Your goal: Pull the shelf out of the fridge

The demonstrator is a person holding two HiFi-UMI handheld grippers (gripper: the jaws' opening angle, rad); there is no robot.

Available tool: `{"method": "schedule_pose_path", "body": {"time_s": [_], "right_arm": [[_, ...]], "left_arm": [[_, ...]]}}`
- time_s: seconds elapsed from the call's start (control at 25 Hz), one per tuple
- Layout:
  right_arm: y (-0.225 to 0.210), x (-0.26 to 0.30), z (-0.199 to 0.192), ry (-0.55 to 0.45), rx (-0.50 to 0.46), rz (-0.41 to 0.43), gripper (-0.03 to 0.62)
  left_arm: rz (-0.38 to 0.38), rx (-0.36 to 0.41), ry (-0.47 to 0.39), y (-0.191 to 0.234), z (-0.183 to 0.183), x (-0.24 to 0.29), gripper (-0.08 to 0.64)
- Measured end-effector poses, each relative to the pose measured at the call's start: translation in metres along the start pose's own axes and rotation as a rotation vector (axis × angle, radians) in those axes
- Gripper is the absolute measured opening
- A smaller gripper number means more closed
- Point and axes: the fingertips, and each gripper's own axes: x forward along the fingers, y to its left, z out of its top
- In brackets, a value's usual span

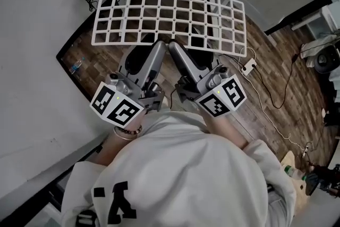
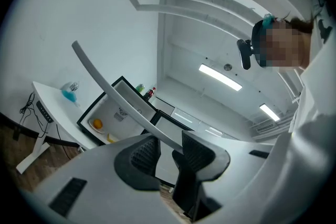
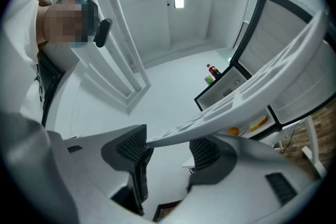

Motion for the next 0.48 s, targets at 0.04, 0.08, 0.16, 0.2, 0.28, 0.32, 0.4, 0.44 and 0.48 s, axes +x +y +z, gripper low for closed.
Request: {"method": "schedule_pose_path", "body": {"time_s": [0.04,0.08,0.16,0.2,0.28,0.32,0.4,0.44,0.48], "right_arm": [[0.005,-0.008,0.001,0.001,0.001,0.006,0.267],[0.010,-0.015,0.002,0.004,0.003,0.012,0.267],[0.018,-0.030,0.004,0.010,0.009,0.025,0.267],[0.021,-0.038,0.005,0.013,0.012,0.029,0.267],[0.027,-0.054,0.009,0.018,0.015,0.032,0.267],[0.030,-0.062,0.011,0.020,0.015,0.032,0.267],[0.036,-0.077,0.015,0.020,0.013,0.034,0.267],[0.041,-0.085,0.018,0.020,0.013,0.036,0.267],[0.046,-0.093,0.020,0.022,0.014,0.040,0.267]], "left_arm": [[0.003,0.004,-0.003,-0.008,-0.002,-0.005,0.132],[0.008,0.007,-0.008,-0.015,-0.004,-0.011,0.132],[0.022,0.007,-0.015,-0.029,-0.009,-0.020,0.132],[0.028,0.005,-0.016,-0.037,-0.013,-0.024,0.132],[0.036,0.002,-0.012,-0.052,-0.020,-0.031,0.132],[0.038,0.001,-0.009,-0.059,-0.023,-0.033,0.132],[0.040,0.002,-0.008,-0.074,-0.028,-0.039,0.132],[0.041,0.003,-0.010,-0.082,-0.031,-0.043,0.132],[0.044,0.005,-0.013,-0.091,-0.033,-0.048,0.132]]}}
